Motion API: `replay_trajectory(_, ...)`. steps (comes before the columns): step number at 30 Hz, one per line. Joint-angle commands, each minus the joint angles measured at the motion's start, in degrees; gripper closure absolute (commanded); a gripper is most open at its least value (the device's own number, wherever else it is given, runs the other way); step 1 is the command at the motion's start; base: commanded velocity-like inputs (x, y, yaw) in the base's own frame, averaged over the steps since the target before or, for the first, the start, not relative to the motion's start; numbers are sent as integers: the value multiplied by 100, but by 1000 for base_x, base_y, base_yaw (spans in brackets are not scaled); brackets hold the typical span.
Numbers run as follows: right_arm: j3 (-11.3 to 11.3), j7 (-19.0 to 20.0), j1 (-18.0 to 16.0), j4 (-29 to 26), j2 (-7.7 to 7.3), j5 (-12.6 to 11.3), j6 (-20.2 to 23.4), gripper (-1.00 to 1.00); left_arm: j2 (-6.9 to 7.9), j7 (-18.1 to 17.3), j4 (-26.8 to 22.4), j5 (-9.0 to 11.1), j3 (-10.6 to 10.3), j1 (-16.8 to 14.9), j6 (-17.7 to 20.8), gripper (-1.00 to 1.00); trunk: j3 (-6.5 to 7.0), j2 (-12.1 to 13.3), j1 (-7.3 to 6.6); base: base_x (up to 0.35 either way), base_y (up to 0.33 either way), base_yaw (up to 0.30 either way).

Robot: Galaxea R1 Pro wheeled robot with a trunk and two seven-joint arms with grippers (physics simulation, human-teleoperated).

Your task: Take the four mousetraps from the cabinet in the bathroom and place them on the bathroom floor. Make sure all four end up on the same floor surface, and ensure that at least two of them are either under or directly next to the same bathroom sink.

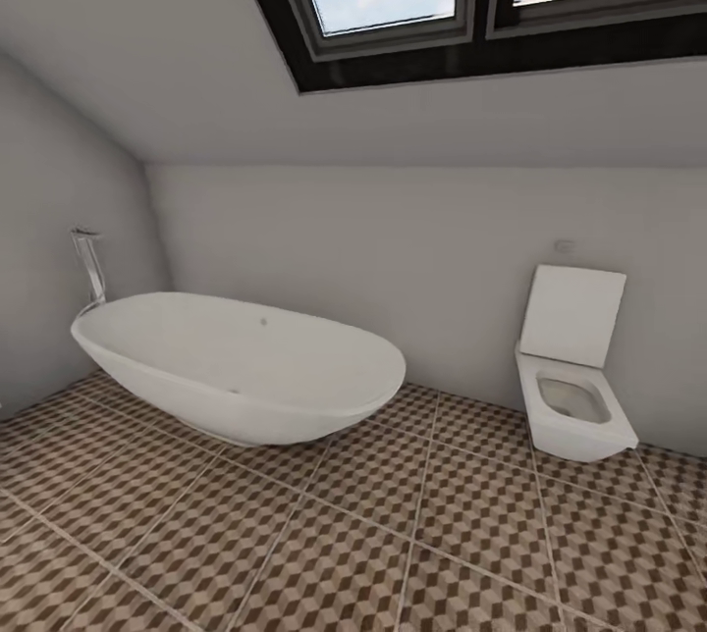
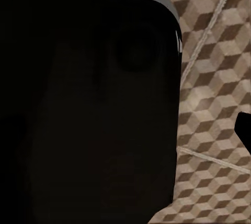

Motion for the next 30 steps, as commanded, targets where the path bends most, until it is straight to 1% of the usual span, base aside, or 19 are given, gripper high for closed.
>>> replay_trajectory(1, -1, 1, -1, 1, 0, -3, -19, -100, 1, 1, -4, 3, 0, 1, -8, -100, -4, -2, 0, 0, 0, -296)
replay_trajectory(30, -16, -2, -1, 1, 0, -37, -1, -100, 0, 1, -4, 3, -1, 1, -8, -100, -4, -2, 0, 0, 0, -296)
